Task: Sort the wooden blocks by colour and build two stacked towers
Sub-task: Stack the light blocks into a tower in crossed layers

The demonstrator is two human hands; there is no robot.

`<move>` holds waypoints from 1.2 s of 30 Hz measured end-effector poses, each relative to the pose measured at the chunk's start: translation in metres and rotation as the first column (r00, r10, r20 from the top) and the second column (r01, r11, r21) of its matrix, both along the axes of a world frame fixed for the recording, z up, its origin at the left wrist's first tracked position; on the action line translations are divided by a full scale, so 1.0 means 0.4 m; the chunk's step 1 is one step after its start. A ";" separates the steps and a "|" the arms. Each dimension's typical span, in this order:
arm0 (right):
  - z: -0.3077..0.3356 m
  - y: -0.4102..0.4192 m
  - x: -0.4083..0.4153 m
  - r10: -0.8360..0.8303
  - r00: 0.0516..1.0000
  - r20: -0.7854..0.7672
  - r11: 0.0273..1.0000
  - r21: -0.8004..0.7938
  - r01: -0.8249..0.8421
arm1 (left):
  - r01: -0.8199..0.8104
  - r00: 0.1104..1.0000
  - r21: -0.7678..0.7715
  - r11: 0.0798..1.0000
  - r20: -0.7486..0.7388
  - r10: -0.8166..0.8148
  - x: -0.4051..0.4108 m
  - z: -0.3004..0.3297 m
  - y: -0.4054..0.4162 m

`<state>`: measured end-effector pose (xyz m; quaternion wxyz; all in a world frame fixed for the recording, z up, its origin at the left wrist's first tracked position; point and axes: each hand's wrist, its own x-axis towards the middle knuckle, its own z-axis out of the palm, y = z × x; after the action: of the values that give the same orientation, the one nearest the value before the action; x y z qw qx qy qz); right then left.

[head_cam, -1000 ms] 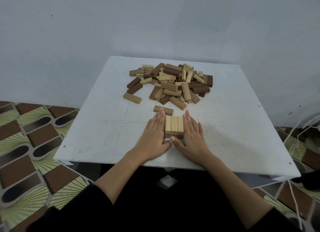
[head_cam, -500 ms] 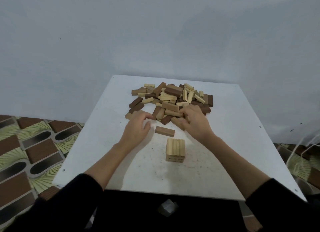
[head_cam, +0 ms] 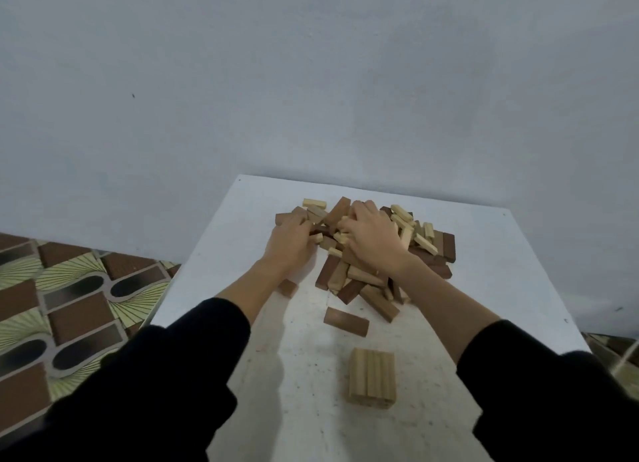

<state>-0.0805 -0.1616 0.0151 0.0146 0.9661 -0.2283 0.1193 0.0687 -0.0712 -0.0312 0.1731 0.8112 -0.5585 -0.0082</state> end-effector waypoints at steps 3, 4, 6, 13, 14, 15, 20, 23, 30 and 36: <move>-0.007 -0.007 0.020 0.013 0.999 -0.032 1.000 -0.016 -0.014 | 0.031 1.000 -0.007 0.999 -0.001 -0.031 0.004 -0.006 -0.021; -0.012 -0.012 0.027 0.016 1.000 -0.022 1.000 0.002 -0.016 | 0.040 0.999 -0.018 0.999 -0.017 -0.041 0.007 -0.012 -0.025; -0.021 -0.019 0.033 0.016 1.000 -0.011 0.999 0.044 -0.016 | 0.044 0.996 -0.018 0.999 -0.077 -0.045 0.008 -0.025 -0.024; 0.003 -0.011 0.057 -0.005 0.938 0.346 0.936 0.333 -0.118 | 0.009 0.956 -0.183 0.983 -0.286 -0.062 0.023 -0.008 -0.025; 0.009 -0.002 0.058 -0.019 0.909 0.416 0.908 0.388 -0.158 | -0.025 0.957 -0.191 0.981 -0.288 -0.031 0.035 0.005 -0.025; 0.017 0.006 0.059 -0.041 0.887 0.460 0.880 0.437 -0.186 | -0.053 0.962 -0.173 0.983 -0.273 0.004 0.050 0.020 -0.026; 0.023 0.019 0.062 -0.097 0.888 0.449 0.845 0.509 -0.165 | 0.014 0.999 0.142 0.990 -0.050 -0.007 0.114 0.043 -0.039; 0.011 0.018 0.059 -0.080 0.882 0.464 0.869 0.466 -0.166 | 0.015 0.991 0.205 0.979 0.123 -0.041 0.134 0.026 -0.057; -0.007 0.013 0.047 -0.083 0.897 0.435 0.883 0.449 -0.136 | -0.005 0.963 0.239 0.971 0.262 -0.059 0.129 0.023 -0.087; -0.016 0.002 0.049 -0.102 0.885 0.455 0.857 0.492 -0.154 | -0.055 0.996 0.111 0.992 0.078 0.046 0.113 0.045 -0.084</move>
<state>-0.0611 -0.1608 0.0088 -0.3006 0.8803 -0.2348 0.2821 0.1140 -0.1050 -0.0132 0.1059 0.8333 -0.5425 -0.0049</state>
